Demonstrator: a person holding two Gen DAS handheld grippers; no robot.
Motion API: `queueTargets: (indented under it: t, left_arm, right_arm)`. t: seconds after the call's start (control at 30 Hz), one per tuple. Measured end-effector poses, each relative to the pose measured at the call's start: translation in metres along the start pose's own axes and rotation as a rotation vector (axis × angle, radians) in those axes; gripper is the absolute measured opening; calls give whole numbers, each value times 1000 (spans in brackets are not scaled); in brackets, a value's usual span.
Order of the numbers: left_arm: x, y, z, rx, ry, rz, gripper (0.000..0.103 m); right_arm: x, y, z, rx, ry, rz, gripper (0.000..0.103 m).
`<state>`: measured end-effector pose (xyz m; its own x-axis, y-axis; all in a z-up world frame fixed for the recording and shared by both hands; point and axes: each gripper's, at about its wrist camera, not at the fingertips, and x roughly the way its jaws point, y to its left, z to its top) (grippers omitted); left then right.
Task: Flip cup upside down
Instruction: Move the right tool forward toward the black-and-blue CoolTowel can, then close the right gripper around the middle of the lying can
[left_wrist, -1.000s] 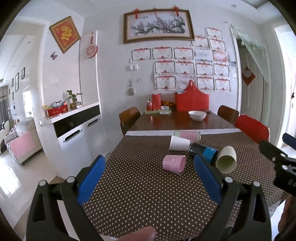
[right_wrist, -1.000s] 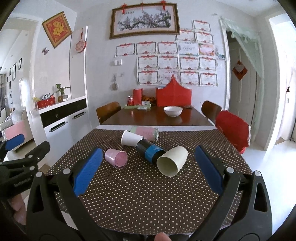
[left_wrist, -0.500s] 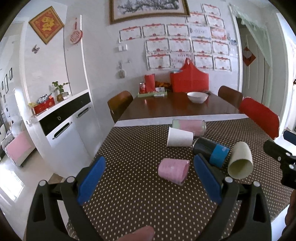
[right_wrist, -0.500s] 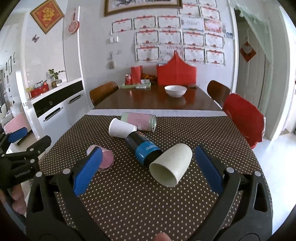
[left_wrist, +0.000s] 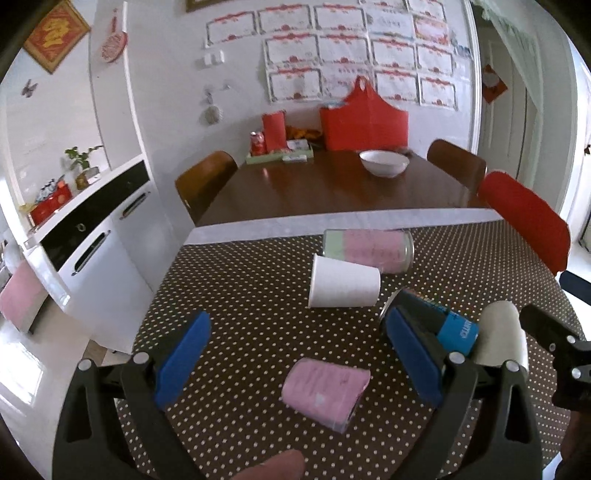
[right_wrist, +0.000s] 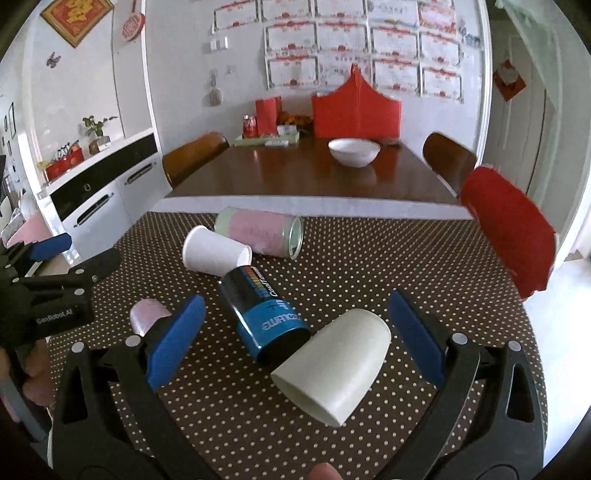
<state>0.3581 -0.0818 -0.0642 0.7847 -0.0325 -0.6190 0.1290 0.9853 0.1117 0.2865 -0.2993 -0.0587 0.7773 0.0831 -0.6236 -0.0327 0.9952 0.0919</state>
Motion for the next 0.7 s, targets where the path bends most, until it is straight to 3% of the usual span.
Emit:
queueTargets:
  t: [0.23, 0.53, 0.7]
  left_arm:
    - [34, 4, 6, -7, 42, 3, 95]
    - [58, 24, 1, -32, 87, 12, 95]
    - [63, 29, -5, -44, 105, 3, 95]
  right_arm:
    - [53, 3, 21, -55, 151, 100, 97]
    - [115, 38, 23, -242, 344, 109, 97]
    - [125, 44, 23, -273, 366, 108, 97]
